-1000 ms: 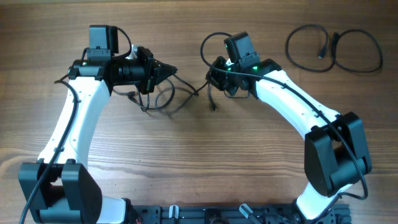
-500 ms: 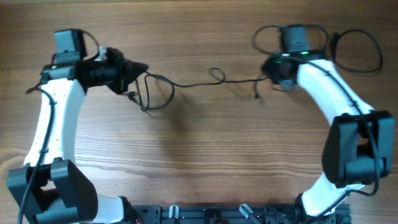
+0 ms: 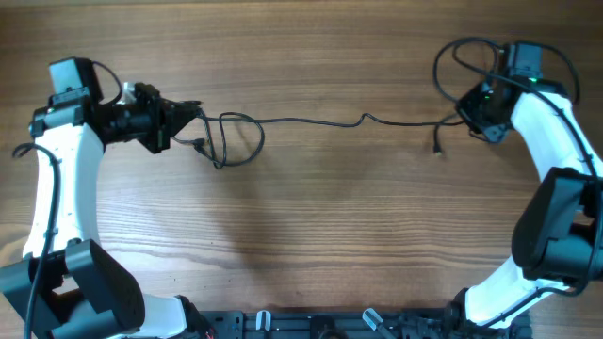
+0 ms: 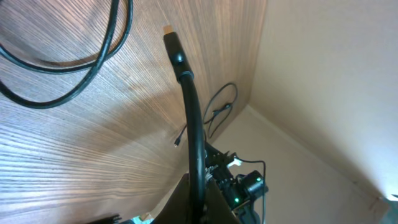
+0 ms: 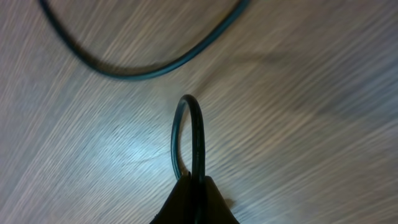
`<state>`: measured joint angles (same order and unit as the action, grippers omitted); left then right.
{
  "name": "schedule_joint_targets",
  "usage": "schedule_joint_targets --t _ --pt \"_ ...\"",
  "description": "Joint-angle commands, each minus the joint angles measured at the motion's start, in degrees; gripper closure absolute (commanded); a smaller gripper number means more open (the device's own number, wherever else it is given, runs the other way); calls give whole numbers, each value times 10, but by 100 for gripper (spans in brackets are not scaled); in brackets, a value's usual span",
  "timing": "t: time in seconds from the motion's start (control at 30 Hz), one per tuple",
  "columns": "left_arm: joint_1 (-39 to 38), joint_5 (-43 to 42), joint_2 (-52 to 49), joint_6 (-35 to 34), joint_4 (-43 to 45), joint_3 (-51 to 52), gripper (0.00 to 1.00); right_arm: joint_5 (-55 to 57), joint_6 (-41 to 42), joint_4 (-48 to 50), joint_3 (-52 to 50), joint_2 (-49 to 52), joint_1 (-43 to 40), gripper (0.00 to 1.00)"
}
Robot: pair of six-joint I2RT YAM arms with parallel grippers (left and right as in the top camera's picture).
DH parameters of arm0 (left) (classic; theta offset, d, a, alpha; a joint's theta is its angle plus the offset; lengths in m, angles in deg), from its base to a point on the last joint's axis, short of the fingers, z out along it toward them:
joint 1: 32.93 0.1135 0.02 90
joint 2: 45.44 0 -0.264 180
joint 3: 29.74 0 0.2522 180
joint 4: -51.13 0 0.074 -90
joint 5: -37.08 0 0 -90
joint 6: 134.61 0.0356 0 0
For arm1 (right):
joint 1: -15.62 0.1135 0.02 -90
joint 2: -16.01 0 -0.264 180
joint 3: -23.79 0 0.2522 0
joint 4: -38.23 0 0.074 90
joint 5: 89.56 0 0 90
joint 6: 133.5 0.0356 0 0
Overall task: Untangle cables
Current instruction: 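Pull the cable apart, left gripper moving left, right gripper right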
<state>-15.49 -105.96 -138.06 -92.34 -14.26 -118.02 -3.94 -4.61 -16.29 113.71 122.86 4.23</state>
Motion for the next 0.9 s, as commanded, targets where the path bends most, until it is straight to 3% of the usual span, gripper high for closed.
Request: schedule_joint_targets --t 0.0,0.27,0.6,0.87 --pt "57 19 8 54 1 -6 96 85 -25 4 -2 6 -68 96" --pt "115 67 8 63 -36 -6 96 70 -29 8 -10 6 -99 96" --pt "116 86 8 101 -59 -6 96 -16 -60 40 -47 6 -98 96" --pt "116 285 8 87 -54 -6 96 31 -59 41 -56 6 -99 96"
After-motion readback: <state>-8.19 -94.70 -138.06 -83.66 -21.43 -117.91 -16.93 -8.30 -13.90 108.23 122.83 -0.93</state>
